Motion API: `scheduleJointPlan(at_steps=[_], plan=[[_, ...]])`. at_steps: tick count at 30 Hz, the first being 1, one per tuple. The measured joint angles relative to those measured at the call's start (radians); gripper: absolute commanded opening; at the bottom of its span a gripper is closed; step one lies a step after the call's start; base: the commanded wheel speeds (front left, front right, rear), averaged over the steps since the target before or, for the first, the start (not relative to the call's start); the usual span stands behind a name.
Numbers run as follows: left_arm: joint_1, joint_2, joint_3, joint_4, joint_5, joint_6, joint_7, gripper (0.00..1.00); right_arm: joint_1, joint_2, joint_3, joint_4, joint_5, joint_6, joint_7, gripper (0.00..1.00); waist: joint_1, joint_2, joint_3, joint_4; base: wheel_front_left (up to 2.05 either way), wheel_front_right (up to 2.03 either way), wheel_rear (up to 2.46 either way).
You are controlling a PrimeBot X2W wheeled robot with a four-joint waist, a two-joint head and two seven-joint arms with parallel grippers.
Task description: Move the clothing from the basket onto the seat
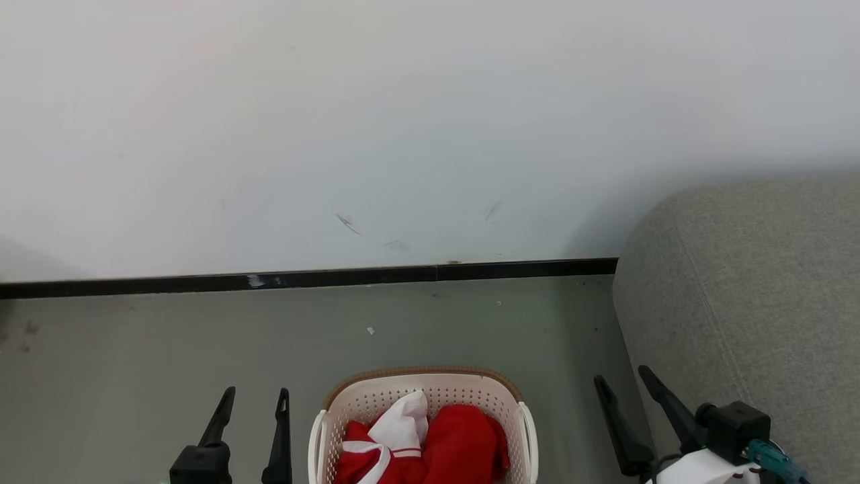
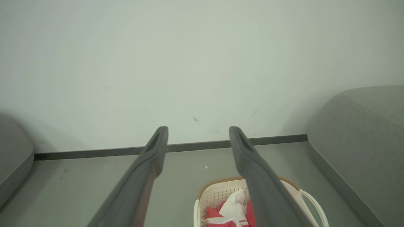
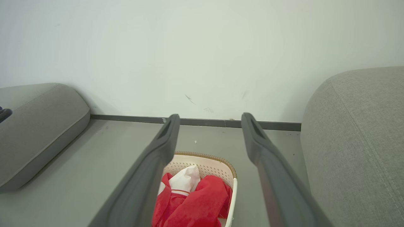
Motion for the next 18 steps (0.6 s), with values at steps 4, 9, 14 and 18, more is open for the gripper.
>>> scheduleJointPlan(at_steps=[4, 9, 14, 18], plan=[[0.000, -0.001, 0.000, 0.004, 0.000, 0.000, 0.000, 1.00, 0.000, 0.000, -0.001, 0.000, 0.000, 0.000, 0.000, 1.00, 0.0000, 0.0000, 0.001, -0.001, 0.00, 0.00, 0.00], [0.000, -0.001, 0.003, 0.006, 0.000, 0.000, 0.000, 1.00, 0.000, 0.000, -0.019, -0.002, 0.000, 0.000, 0.000, 1.00, 0.0000, 0.0000, 0.003, -0.002, 0.00, 0.00, 0.00], [0.000, -0.001, 0.006, 0.006, 0.000, 0.000, 0.000, 1.00, 0.000, 0.000, -0.024, -0.005, 0.000, 0.000, 0.000, 1.00, -0.0001, 0.0000, 0.007, -0.002, 0.00, 0.00, 0.00], [0.000, -0.002, 0.006, 0.006, 0.000, 0.000, 0.000, 1.00, 0.000, 0.000, -0.026, -0.009, 0.000, 0.000, 0.000, 1.00, -0.0001, 0.0000, 0.012, -0.003, 0.00, 0.00, 0.00]])
